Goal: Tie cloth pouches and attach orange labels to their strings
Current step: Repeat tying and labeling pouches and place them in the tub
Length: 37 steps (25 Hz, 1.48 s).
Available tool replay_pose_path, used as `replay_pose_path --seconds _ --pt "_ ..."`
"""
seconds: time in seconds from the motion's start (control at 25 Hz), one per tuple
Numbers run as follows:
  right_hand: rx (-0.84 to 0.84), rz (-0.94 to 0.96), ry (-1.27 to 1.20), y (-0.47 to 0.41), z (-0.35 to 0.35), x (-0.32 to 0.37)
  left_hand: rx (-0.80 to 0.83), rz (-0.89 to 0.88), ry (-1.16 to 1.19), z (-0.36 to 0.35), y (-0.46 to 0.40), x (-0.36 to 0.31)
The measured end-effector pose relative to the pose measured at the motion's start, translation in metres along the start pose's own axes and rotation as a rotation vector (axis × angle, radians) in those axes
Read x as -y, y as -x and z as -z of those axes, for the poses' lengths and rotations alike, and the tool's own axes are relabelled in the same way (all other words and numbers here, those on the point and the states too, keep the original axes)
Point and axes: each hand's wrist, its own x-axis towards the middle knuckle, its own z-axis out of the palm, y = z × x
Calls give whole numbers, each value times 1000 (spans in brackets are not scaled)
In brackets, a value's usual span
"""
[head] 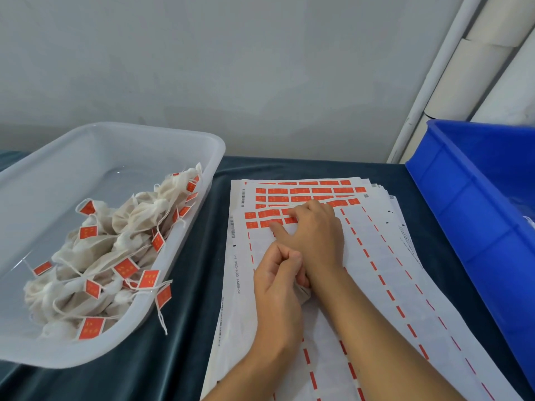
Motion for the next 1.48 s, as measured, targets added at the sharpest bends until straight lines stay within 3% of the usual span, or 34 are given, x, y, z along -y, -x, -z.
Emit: replay_pose_path --seconds 0.44,0.88,1.48 --pt "75 96 -46 -8 -5 3 -21 3 -11 1 -1 6" --pt "46 -71 -113 -11 -7 12 -27 20 8 1 -2 6" --pt "34 -44 -257 -6 -4 8 -32 33 -34 -1 -1 2"
